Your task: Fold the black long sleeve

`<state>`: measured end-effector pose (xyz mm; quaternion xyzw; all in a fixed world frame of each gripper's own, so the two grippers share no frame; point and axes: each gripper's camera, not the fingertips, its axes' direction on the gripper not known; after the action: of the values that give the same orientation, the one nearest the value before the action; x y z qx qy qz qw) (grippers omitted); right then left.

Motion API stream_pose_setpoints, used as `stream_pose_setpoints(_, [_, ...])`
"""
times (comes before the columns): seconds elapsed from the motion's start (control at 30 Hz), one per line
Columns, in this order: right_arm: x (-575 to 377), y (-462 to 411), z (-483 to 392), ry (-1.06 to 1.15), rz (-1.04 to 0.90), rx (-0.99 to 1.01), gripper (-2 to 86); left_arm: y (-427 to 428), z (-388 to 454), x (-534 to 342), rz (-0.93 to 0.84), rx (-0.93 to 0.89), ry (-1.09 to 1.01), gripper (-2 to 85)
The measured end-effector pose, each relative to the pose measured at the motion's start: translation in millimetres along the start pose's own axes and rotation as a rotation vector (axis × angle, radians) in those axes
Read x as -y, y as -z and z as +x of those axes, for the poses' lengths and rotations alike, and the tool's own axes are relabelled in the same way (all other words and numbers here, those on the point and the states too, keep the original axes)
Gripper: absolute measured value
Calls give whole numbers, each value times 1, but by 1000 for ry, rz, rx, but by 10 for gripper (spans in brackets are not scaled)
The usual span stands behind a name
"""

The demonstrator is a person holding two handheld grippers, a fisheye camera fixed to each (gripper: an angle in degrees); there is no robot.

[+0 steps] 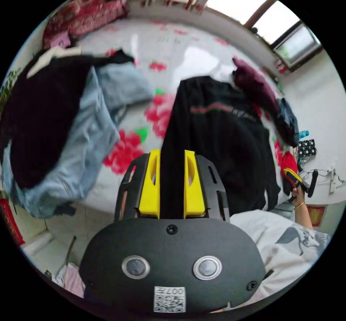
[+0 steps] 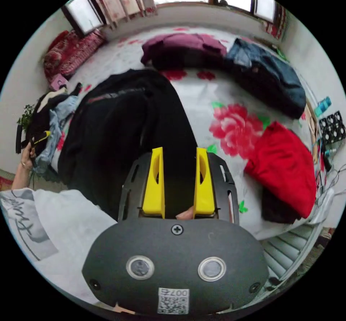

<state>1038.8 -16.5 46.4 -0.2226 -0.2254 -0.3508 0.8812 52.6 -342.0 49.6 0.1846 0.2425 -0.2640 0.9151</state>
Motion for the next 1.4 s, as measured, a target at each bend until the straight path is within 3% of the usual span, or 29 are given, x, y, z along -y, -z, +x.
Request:
stream_pose_setpoints(0.13, [-1,-63,11,17,-72,-125,91,-54,-11,-1,-116,-9,43,118])
stream_pose_setpoints(0.2, [14,-90,16,22,-137,-136,88,-74,-4,17,-144,92,-28,112])
stream_pose_setpoints(0.43, [70,-156,38,31,-334,-62,33,-75,-20,98,-220,100,-95,46])
stream_pose_setpoints(0.47, [77,-152,39,46,-334,-74,30,-53,-25,114,-160,102,-122,45])
stream_pose_setpoints(0.63, [149,-9,94,22,23,-264,24,64,-72,185,132,165,-85,48])
stream_pose_setpoints(0.77, [180,10,142,-108,-6,-415,33,72,-137,235,110,283,103,38])
stream_pose_setpoints(0.87, [180,-1,152,-150,-42,-464,40,68,-169,238,126,248,207,58])
stream_pose_setpoints(1.0, [180,-19,87,48,109,-299,48,56,-151,249,232,144,76,58])
stream_pose_setpoints(1.2, [274,-117,-43,355,75,-29,58,-48,-75,335,144,-26,-265,78])
stream_pose_setpoints(1.4, [355,-227,-134,469,-42,33,57,-157,-59,408,-46,-33,-245,97])
